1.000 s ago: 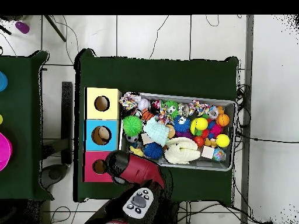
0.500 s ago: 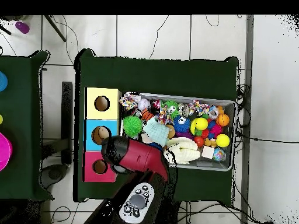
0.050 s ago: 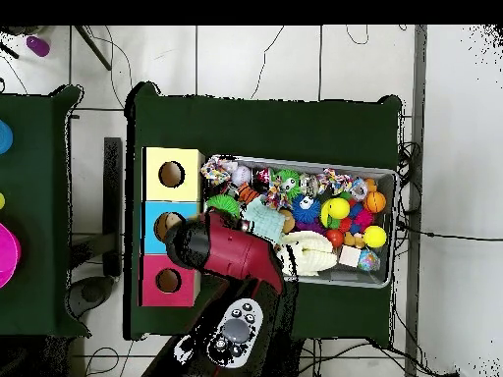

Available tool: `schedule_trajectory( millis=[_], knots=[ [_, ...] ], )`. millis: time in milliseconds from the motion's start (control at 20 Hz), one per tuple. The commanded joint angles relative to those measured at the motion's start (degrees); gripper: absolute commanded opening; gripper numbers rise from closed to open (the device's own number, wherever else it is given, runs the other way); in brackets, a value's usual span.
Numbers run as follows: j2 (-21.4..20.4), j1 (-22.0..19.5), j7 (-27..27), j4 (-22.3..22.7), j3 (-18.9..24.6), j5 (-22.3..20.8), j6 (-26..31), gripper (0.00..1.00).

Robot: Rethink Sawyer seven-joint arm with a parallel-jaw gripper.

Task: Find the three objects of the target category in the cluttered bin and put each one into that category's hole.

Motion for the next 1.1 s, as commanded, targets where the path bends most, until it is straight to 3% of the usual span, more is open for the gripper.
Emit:
schedule_trajectory(
  millis=[50, 300, 550, 700, 1100],
  knots=[
    [2.73, -1.34, 11.82, -6.3, 7.78, 2.47, -6.41, 1.0],
    [2.77, -0.11, 13.64, -4.92, 7.75, 3.75, -12.64, 1.0],
    [0.45, 0.34, 17.81, 1.8, 9.65, 6.09, -14.29, 1.0],
    [0.0, -0.56, 18.53, 3.11, 11.23, 6.03, -16.55, 1.0],
    [1.67, -4.57, 22.58, 7.66, 16.49, 1.41, -27.2, 1.0]
  ],
)
